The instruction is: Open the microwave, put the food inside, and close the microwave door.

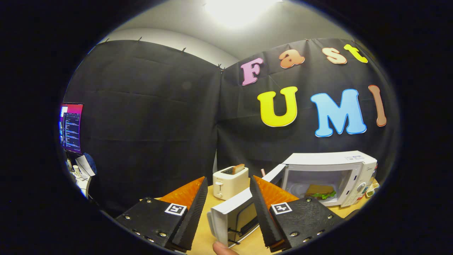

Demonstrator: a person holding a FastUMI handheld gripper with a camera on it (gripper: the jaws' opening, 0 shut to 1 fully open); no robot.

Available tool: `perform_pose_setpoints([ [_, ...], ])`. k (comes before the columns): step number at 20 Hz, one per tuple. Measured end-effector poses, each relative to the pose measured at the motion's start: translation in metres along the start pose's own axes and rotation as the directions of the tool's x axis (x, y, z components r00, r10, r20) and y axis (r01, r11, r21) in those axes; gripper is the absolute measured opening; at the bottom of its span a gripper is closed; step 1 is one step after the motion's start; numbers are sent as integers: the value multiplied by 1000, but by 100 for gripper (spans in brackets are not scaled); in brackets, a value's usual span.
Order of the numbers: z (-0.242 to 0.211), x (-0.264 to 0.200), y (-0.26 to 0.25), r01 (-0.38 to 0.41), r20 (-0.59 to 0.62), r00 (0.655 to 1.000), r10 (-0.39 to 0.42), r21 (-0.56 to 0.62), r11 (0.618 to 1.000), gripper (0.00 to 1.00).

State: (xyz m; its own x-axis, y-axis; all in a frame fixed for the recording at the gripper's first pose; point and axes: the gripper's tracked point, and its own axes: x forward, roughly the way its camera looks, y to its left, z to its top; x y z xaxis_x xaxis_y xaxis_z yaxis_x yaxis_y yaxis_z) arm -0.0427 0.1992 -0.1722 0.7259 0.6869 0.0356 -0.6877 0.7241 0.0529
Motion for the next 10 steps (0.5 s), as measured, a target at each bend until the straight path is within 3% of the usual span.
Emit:
perform_pose_setpoints([
  [6,-28,14,61,-121,-39,992,123,48,991,73],
  [9,-54,23,80,-129,-72,989,131,21,991,72],
  [10,-66,26,80,-108,-89,990,109,11,994,60],
])
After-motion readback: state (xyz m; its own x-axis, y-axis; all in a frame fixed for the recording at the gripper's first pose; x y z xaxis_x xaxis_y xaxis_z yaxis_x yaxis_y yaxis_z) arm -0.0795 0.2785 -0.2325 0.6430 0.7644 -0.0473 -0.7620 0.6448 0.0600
